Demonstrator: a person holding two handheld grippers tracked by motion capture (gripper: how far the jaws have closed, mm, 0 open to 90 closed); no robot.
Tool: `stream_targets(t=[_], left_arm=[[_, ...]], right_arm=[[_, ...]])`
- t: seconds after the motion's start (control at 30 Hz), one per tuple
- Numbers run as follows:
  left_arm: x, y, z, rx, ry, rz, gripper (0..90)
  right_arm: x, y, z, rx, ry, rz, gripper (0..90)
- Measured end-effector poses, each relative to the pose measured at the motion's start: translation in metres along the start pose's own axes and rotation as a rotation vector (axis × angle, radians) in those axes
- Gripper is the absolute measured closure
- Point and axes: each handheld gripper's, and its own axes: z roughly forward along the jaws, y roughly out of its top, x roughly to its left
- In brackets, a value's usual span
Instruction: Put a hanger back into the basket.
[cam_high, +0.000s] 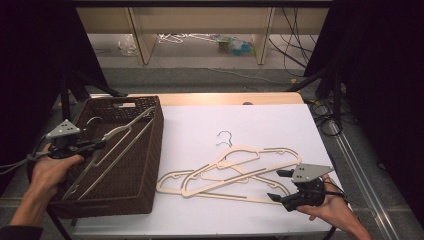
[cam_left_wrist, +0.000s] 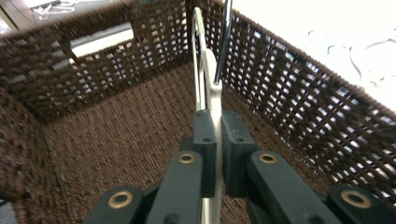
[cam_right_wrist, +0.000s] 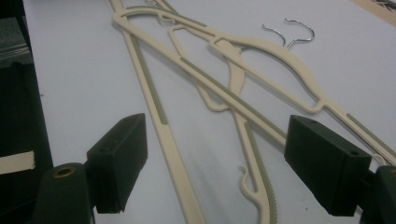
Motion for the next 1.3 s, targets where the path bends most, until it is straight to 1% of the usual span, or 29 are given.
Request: stream_targets(t=[0.03,0.07,0.1,0.17,0.2,0.23,0.3,0.33,0.37,0.4,0.43,0.47,0.5,0.53,0.57,0.63,0.67,0.73,0.87,0.9,0.93,0.97,1.0,1.03,1.07,1.1,1.13,1.23,1.3], left_arm=[[0.0,0.0,0.0,0.0,0.0,0.0,85.5],[0.004,-0.003,0.004,0.025,0.002,0.036,85.5],[0.004,-0.003,0.004,0.025,0.002,0.036,85.5],[0.006,-0.008,0.01,0.033,0.023,0.008,85.5],[0.008,-0.009,0.011,0.047,0.036,0.019,85.4],[0.008,-0.01,0.013,0.056,0.048,0.015,85.3],[0.007,-0.01,0.012,0.072,0.078,-0.014,84.8],[0.006,-0.011,0.012,0.067,0.089,-0.033,84.6],[0.006,-0.011,0.012,0.067,0.089,-0.033,84.3],[0.01,-0.011,0.011,0.071,0.102,-0.01,83.9],[0.013,-0.011,0.008,0.105,0.108,0.019,83.5],[0.012,-0.012,0.009,0.084,0.127,-0.022,83.1],[0.012,-0.012,0.009,0.084,0.127,-0.022,82.6],[0.017,-0.014,0.008,0.102,0.152,-0.024,82.0],[0.017,-0.015,0.009,0.093,0.16,-0.047,81.6],[0.02,-0.016,0.007,0.115,0.169,-0.041,81.3],[0.021,-0.016,0.007,0.115,0.171,-0.033,81.2],[0.02,-0.016,0.007,0.117,0.18,-0.043,79.0],[0.022,-0.02,0.006,0.149,0.228,-0.062,74.0],[0.022,-0.021,0.005,0.15,0.23,-0.076,71.5],[0.021,-0.021,0.005,0.149,0.248,-0.093,67.4],[0.021,-0.021,0.005,0.149,0.248,-0.093,64.2],[0.021,-0.022,0.004,0.146,0.262,-0.091,64.0],[0.022,-0.022,0.002,0.152,0.266,-0.077,62.9],[0.021,-0.022,0.0,0.127,0.276,-0.108,61.4],[0.021,-0.022,0.0,0.127,0.276,-0.108,59.7],[0.017,-0.02,-0.002,0.097,0.293,-0.149,54.8],[0.014,-0.018,-0.005,0.078,0.289,-0.162,50.3],[0.003,-0.012,-0.007,0.046,0.273,-0.154,48.7]], right_arm=[[0.0,0.0,0.0,0.0,0.0,0.0,22.4],[0.0,0.0,0.0,0.009,0.003,-0.003,22.4],[0.0,0.0,0.0,0.01,0.003,-0.003,22.4],[0.0,0.0,0.0,0.011,0.003,0.003,22.4],[0.0,0.0,0.0,0.012,0.003,0.001,22.4],[0.0,0.0,0.0,0.012,0.003,0.001,22.4],[0.0,0.0,0.0,0.011,0.002,0.0,22.4],[0.0,0.0,0.0,0.01,0.002,0.0,22.4],[0.0,0.0,0.0,0.01,0.002,0.001,22.4],[0.0,-0.001,0.0,0.01,0.002,-0.001,22.3],[0.0,-0.001,0.0,0.01,0.001,-0.001,22.3],[0.0,-0.001,0.0,0.009,0.001,0.0,22.3],[-0.001,-0.001,0.0,0.007,0.001,0.0,22.3],[-0.001,-0.001,0.0,0.008,0.001,0.0,22.3],[-0.001,-0.001,0.001,0.01,0.001,-0.002,22.3],[-0.001,-0.001,0.001,0.01,-0.001,0.0,22.3],[0.0,-0.001,0.001,0.012,0.0,0.003,22.4],[-0.001,-0.001,0.001,0.012,0.0,0.003,22.4],[-0.001,-0.002,0.001,0.011,-0.002,0.004,22.4],[-0.001,-0.002,0.001,0.011,-0.002,0.002,22.4],[-0.001,-0.002,0.001,0.012,-0.002,0.002,22.4],[-0.001,-0.002,0.001,0.012,-0.002,0.002,22.4],[-0.002,-0.002,0.001,0.01,-0.001,0.003,22.4],[-0.001,-0.002,0.001,0.011,-0.001,0.003,22.4],[-0.002,-0.002,0.001,0.01,0.0,0.002,22.4],[-0.002,-0.002,0.001,0.01,0.0,0.002,22.4],[-0.002,-0.002,0.001,0.004,-0.001,0.004,22.4],[-0.002,-0.003,0.0,0.003,0.0,0.008,22.4],[-0.004,-0.004,0.0,-0.001,-0.001,0.011,22.3]])
